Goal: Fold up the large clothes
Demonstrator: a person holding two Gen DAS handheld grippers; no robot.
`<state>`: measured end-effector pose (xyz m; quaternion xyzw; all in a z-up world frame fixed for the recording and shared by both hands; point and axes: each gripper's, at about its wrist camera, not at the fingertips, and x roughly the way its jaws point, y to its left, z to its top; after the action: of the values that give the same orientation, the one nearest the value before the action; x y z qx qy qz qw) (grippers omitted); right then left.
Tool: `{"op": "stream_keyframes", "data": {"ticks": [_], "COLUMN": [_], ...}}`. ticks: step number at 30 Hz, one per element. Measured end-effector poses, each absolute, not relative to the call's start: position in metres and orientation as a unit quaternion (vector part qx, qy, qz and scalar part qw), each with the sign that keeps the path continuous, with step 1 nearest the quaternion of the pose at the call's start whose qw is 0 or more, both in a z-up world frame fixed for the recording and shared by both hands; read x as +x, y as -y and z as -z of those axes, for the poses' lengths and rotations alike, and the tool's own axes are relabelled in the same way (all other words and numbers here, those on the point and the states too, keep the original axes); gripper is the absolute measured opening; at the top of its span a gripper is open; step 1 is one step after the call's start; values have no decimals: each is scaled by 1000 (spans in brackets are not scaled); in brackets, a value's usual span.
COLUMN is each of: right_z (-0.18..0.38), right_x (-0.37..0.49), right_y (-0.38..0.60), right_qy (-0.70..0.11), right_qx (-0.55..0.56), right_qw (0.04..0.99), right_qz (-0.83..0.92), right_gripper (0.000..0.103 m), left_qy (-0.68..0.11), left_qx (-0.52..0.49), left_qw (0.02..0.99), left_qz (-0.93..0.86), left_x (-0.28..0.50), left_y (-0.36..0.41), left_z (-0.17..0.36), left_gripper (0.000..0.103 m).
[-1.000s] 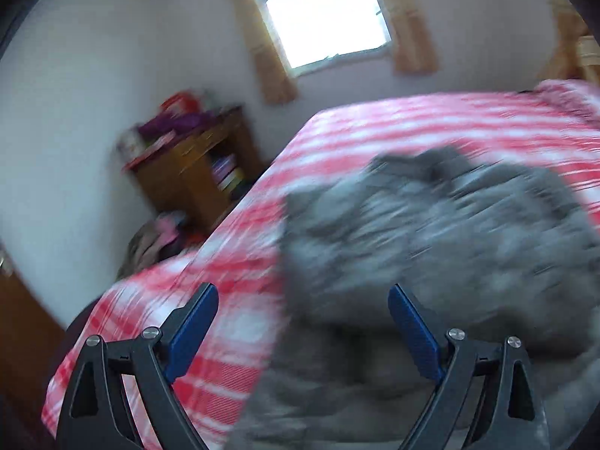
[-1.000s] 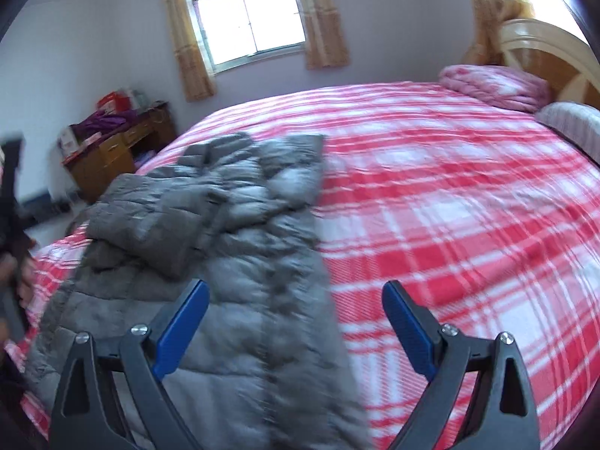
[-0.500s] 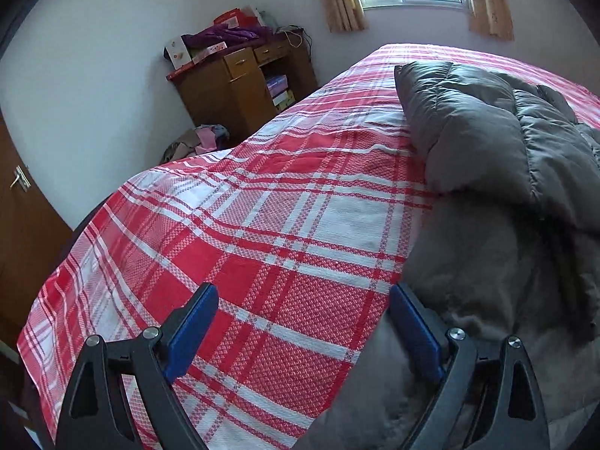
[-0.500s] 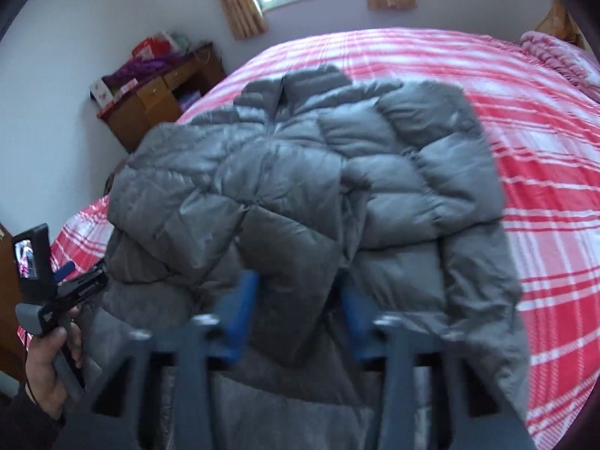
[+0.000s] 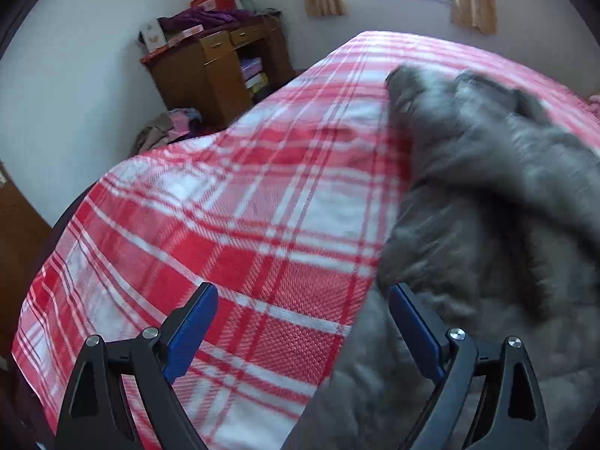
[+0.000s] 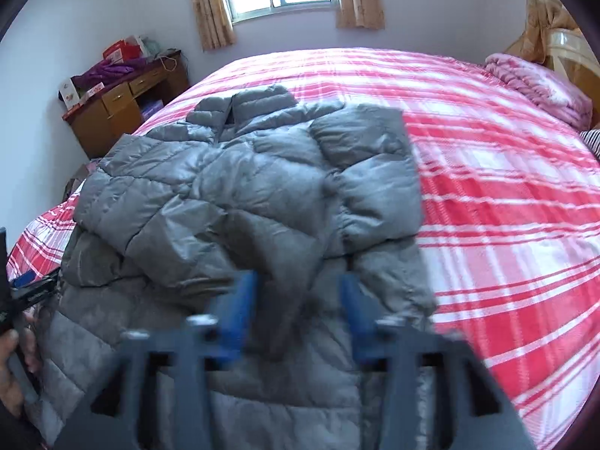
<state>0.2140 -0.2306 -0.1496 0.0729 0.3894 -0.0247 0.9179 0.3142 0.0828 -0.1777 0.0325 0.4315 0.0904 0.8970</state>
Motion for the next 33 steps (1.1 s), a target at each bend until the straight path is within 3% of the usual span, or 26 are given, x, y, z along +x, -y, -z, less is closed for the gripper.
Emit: {"op": "stream_keyframes", "data": {"ticks": [5, 10, 13, 21, 25, 33], "right_z": [108, 92, 101, 162, 179, 194], "right_x": [194, 225, 253, 300, 301, 313], "right_y": [239, 221, 208, 193, 197, 196], "right_qy": [-331, -302, -287, -342, -351, -396], "right_qx": [77, 124, 137, 108, 106, 97], "right_qw": [938, 944, 947, 932, 929, 912], "right_qz": [68, 35, 39, 44, 44, 52], "right_gripper": [75, 72, 72, 72, 72, 72], "left_qy": [-389, -312, -310, -414, -427, -436], "left_qx": [2, -16, -11, 7, -21, 2], "left_qw": [920, 949, 950, 909, 903, 899], "left_qz": [-37, -47, -47, -39, -36, -51], "left_x": [330, 373, 401, 444, 447, 449], "left_y": [-60, -15, 10, 30, 23, 31], "left_z": [112, 90, 109, 207, 214, 223], "left_gripper": [93, 93, 93, 93, 100, 101]}}
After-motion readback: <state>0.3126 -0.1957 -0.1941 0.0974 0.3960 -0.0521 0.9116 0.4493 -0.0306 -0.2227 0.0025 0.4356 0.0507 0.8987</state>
